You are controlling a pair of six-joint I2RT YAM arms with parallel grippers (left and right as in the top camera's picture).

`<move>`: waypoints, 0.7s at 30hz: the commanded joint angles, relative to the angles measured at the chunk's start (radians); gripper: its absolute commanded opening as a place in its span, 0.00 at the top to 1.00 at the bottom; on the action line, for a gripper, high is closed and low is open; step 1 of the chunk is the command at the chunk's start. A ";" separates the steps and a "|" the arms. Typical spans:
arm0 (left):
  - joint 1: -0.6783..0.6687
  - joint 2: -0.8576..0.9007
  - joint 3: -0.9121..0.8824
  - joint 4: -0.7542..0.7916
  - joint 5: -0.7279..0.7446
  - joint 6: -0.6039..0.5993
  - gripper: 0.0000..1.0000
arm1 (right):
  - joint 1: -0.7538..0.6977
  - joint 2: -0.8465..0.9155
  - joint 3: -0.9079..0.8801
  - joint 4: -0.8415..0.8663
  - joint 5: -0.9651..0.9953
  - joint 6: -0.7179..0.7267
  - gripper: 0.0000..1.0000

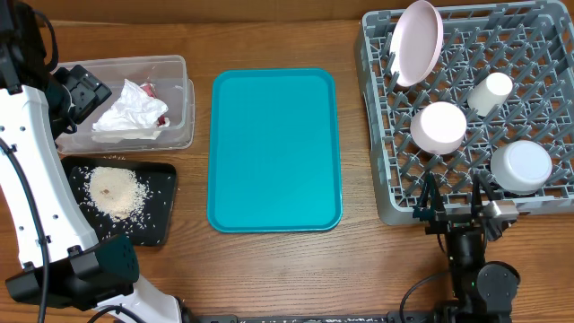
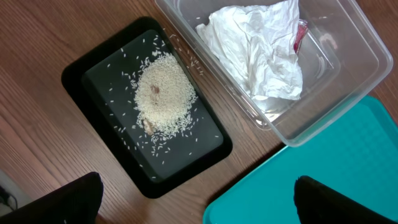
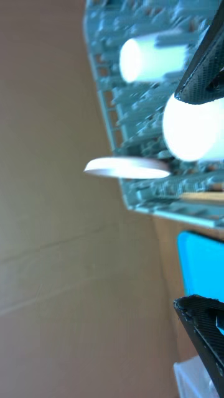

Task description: Sort waste into correct bins and load items into the dishwasher

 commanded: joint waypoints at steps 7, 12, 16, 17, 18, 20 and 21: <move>0.003 -0.003 0.007 -0.002 -0.006 0.012 0.00 | 0.005 -0.012 -0.010 -0.137 0.065 -0.066 0.00; 0.003 -0.003 0.007 -0.002 -0.006 0.012 0.00 | 0.005 -0.012 -0.010 -0.138 0.058 -0.106 0.00; 0.003 -0.003 0.007 -0.002 -0.006 0.012 0.00 | 0.005 -0.012 -0.010 -0.137 0.057 -0.105 0.00; 0.003 -0.003 0.007 -0.002 -0.006 0.012 0.00 | 0.005 -0.012 -0.010 -0.137 0.057 -0.105 0.00; 0.003 -0.003 0.007 -0.002 -0.006 0.012 0.00 | 0.005 -0.012 -0.010 -0.137 0.057 -0.105 0.00; 0.003 -0.003 0.007 -0.002 -0.006 0.012 0.00 | 0.005 -0.012 -0.010 -0.137 0.057 -0.105 0.00; 0.003 -0.003 0.007 -0.002 -0.006 0.012 0.00 | 0.005 -0.012 -0.010 -0.137 0.057 -0.105 0.00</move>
